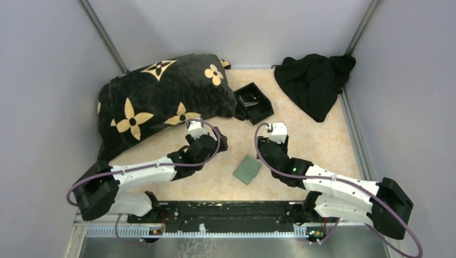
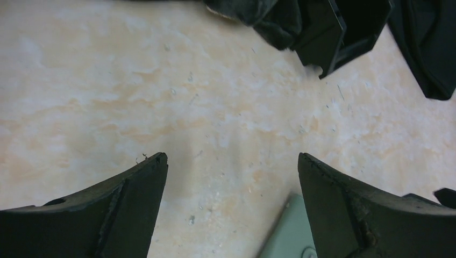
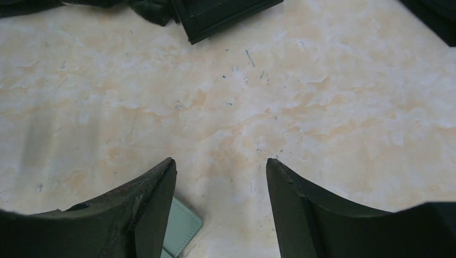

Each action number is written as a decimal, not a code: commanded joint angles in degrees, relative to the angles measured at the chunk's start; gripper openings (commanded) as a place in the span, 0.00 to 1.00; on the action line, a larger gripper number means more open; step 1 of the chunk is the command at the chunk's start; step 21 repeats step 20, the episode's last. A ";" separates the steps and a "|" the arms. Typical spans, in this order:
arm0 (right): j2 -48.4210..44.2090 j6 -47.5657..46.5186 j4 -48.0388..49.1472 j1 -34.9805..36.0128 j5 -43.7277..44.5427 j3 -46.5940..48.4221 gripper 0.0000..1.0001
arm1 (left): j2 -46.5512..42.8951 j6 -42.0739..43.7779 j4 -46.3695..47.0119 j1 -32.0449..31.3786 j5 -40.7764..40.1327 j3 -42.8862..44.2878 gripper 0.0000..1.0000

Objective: Put the credit cards into the card holder
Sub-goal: Reset both arms

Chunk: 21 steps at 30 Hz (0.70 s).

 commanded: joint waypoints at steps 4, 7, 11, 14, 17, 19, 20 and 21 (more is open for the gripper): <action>0.78 1.80 -1.39 -0.90 6.35 5.61 0.72 | -1.10 8.91 -0.73 2.67 -8.18 0.89 0.99; 3.38 8.04 -8.68 -0.93 10.62 8.70 0.79 | -1.93 9.23 -0.85 3.84 -8.79 0.11 0.99; 7.84 13.36 -16.64 -0.88 15.01 12.36 0.81 | -3.19 10.65 0.76 4.70 -11.01 -1.95 0.99; 10.28 16.36 -20.72 -0.92 17.62 13.66 0.81 | -3.41 12.13 0.92 5.30 -11.65 -2.50 0.99; 11.09 19.77 -25.35 -0.93 20.33 14.42 0.78 | -2.92 13.14 0.90 5.75 -11.82 -2.59 0.99; 9.93 20.80 -25.99 -0.92 21.55 14.19 0.81 | -2.41 13.24 0.72 6.02 -11.46 -2.52 0.99; 9.18 19.98 -25.09 -0.93 21.59 13.87 0.82 | -2.24 13.09 0.61 6.02 -11.31 -2.51 0.99; 9.18 19.98 -25.09 -0.93 21.59 13.87 0.82 | -2.24 13.09 0.61 6.02 -11.31 -2.51 0.99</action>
